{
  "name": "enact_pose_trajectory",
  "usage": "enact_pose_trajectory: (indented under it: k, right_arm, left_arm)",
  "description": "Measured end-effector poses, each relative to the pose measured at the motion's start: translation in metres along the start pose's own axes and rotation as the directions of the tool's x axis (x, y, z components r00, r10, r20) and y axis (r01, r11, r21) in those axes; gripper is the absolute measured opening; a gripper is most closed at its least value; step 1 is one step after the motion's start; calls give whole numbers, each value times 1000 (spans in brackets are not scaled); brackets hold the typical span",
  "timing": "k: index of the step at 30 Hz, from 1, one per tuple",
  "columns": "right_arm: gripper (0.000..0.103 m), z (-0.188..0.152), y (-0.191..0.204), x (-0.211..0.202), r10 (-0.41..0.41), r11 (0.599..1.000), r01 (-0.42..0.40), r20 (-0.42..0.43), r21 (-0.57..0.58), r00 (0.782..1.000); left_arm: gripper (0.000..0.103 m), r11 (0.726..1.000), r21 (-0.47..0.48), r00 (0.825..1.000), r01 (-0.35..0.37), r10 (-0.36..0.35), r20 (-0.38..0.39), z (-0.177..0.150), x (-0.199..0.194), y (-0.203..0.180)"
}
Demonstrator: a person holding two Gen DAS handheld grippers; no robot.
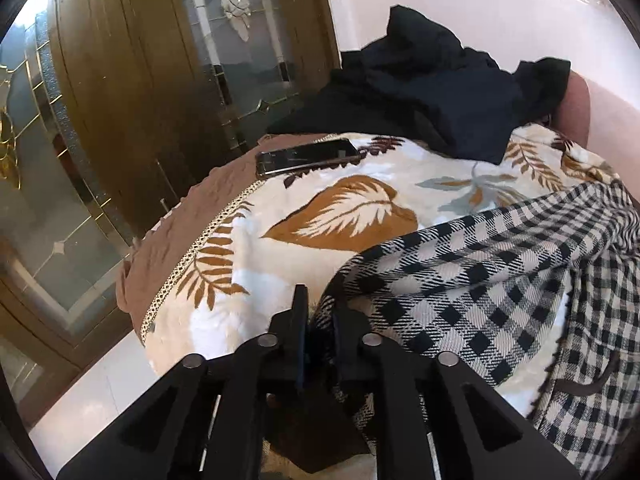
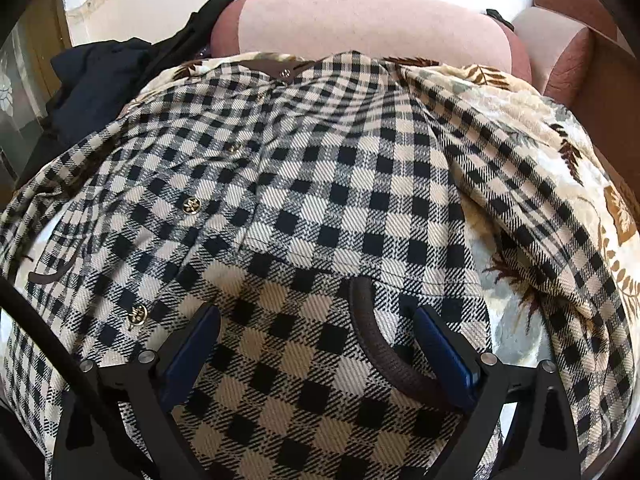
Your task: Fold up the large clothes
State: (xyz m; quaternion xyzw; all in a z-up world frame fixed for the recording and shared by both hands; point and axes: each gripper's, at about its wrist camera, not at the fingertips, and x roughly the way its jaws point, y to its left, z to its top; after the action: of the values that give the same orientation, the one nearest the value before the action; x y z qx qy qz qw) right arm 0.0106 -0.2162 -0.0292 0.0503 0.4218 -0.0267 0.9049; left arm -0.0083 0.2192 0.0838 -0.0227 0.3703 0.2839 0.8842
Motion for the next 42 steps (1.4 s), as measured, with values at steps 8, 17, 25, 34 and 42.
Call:
enact_pose_trajectory:
  k: [8, 17, 25, 34, 42]
  right_arm:
    - [98, 7, -26, -29, -8, 999, 5, 68, 45, 998]
    - [98, 36, -167, -57, -246, 949, 221, 89, 226, 965]
    - [98, 83, -219, 2, -157, 952, 140, 42, 273, 987]
    - [5, 142, -190, 86, -52, 988, 58, -45, 142, 998]
    - [4, 189, -192, 86, -515, 853, 496, 105, 163, 851]
  left_arm:
    - [57, 979, -147, 983, 141, -121, 141, 0, -37, 15]
    - [61, 929, 89, 925, 360, -368, 101, -14, -63, -74]
    - [62, 806, 378, 848, 455, -522, 93, -13, -94, -188]
    - [64, 753, 529, 869, 393, -492, 55, -37, -70, -242]
    - [64, 748, 537, 880, 391, -474, 20, -35, -53, -244]
